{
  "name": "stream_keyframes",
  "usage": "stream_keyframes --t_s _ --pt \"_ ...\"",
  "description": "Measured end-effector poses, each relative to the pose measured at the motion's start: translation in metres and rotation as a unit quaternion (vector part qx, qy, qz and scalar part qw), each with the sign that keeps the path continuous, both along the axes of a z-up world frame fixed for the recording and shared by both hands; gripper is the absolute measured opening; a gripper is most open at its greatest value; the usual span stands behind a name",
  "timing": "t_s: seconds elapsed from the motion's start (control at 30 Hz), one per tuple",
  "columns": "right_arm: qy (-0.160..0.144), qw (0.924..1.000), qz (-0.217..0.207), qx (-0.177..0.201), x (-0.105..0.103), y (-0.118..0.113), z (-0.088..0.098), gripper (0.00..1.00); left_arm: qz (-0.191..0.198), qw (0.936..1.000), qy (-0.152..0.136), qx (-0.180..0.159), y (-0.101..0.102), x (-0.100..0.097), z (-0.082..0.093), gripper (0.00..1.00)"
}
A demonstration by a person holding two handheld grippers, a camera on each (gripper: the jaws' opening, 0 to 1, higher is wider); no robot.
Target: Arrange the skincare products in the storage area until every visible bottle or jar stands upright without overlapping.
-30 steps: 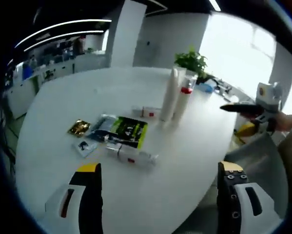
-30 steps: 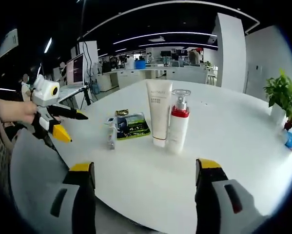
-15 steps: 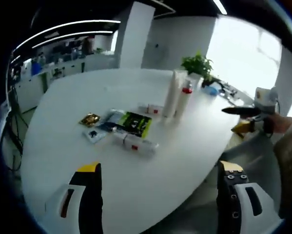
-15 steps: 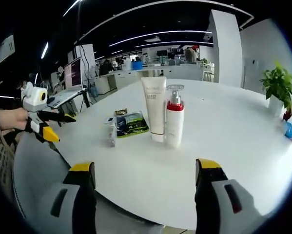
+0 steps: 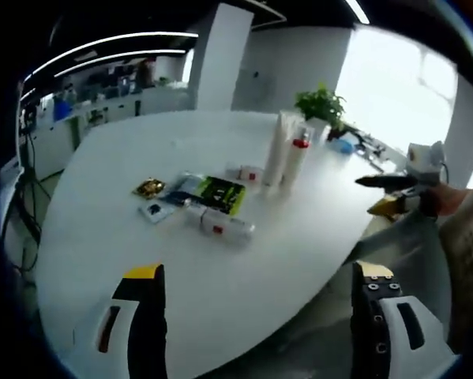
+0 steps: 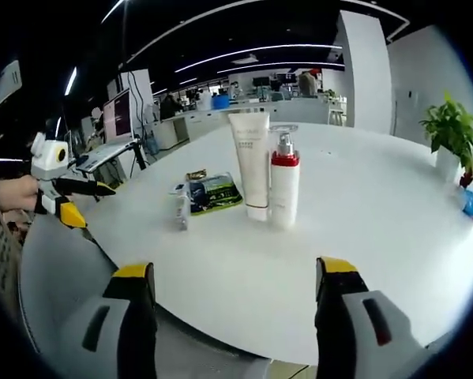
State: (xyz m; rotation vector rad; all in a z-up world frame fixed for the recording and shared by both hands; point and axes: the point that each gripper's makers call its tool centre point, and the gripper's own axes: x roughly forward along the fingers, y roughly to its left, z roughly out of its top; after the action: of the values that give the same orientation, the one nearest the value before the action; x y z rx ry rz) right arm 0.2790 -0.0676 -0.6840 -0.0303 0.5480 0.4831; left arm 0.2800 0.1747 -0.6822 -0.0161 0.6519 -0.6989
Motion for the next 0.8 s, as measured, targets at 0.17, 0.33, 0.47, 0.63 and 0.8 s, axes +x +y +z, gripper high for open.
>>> stream_keyframes --t_s 0.17,0.33,0.47,0.63,0.8 --pt "0.002 1.0 -0.001 0.0 0.002 -0.002 0.001 0.83 0.003 1.0 0.002 -0.003 0.0 0.0 0.0 0.96" --pt "-0.013 0.9998 -0.009 -0.007 0.021 -0.019 0.016 0.84 0.003 1.0 0.0 -0.004 0.0 0.001 0.0 0.96" --pt "-0.026 0.9993 -0.004 -0.025 0.039 -0.032 0.029 0.85 -0.002 1.0 0.0 -0.005 -0.001 0.0 0.0 0.96" --pt "-0.052 0.9977 -0.002 -0.044 0.067 -0.05 0.053 0.86 0.002 1.0 -0.008 -0.003 0.001 0.002 0.001 0.97" --pt "-0.076 0.9949 0.004 -0.066 0.098 -0.066 0.079 0.87 -0.005 0.9999 -0.007 0.009 0.0 0.0 -0.002 0.96"
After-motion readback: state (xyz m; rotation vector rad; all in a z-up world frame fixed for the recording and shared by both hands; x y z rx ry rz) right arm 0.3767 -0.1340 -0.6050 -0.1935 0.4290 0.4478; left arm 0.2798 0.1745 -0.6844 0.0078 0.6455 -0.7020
